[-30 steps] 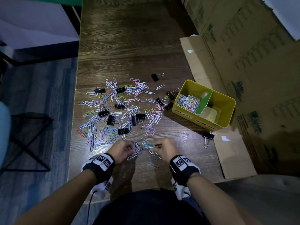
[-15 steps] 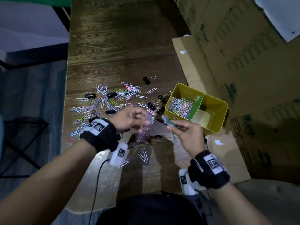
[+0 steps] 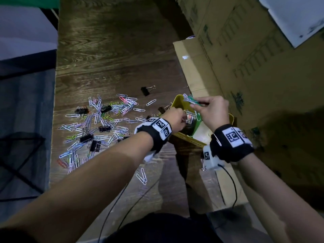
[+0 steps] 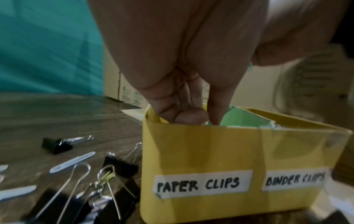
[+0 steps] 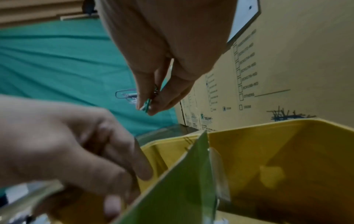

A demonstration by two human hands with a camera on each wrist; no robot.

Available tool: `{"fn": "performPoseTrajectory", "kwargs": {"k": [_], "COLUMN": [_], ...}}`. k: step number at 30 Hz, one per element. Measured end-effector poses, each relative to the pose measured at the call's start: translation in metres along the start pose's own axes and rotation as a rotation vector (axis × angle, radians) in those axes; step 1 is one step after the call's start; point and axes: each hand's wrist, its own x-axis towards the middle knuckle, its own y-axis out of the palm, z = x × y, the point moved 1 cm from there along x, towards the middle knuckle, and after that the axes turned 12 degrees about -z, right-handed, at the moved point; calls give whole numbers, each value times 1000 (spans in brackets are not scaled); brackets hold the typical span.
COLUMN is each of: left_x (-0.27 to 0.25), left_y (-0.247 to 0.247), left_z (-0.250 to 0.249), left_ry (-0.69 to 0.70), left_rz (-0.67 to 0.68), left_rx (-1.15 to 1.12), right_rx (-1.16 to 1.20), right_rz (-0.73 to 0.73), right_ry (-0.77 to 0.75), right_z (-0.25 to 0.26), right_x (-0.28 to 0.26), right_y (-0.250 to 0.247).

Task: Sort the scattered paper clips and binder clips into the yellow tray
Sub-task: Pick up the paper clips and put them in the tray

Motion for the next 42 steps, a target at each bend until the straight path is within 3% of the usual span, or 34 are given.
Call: {"fn": "performPoseTrajectory", "kwargs": {"k": [2, 6, 8, 11, 14, 18, 21, 24, 27, 29, 34, 39, 42], "left_x": [-5, -31, -51, -86, -122, -162, -179, -192, -211, -217, -189, -164, -166], "left_y": [-7, -23, -29, -28, -17, 15, 49, 75, 88, 84, 72, 59, 46], "left_z": [9, 42, 66, 102, 129, 144, 145, 142, 137, 136, 146, 156, 158], "left_ry": [-12, -223, -278, -234, -140, 62, 226, 238, 285, 283, 155, 42, 6], "left_rz": [-66, -304, -360, -283, -141, -32, -85, -72, -21, 16, -106, 106, 134], "left_rx": [-125, -494, -525, -315, -102, -30, 79, 238, 306, 221, 199, 354, 389], "right_rx": [-103, -353, -426, -504, -593, -633, -514, -306, -213, -246, -511, -673, -661], "right_rz": [69, 223, 288, 335, 400, 428, 302, 186, 279, 403, 756, 800, 780], "right_ry": [-32, -165, -251, -338, -322, -314, -410, -567, -645, -693, -648, -605, -605], "right_z": [-6, -8, -3, 4, 3, 0, 2, 2, -8, -18, -41, -46, -52], "right_x": [5, 4, 1, -3, -7, -18, -34, -60, -90, -111, -151, -155, -164], "right_y": [10, 28, 34, 44, 51, 49, 43, 44, 54, 66, 107, 130, 129]}}
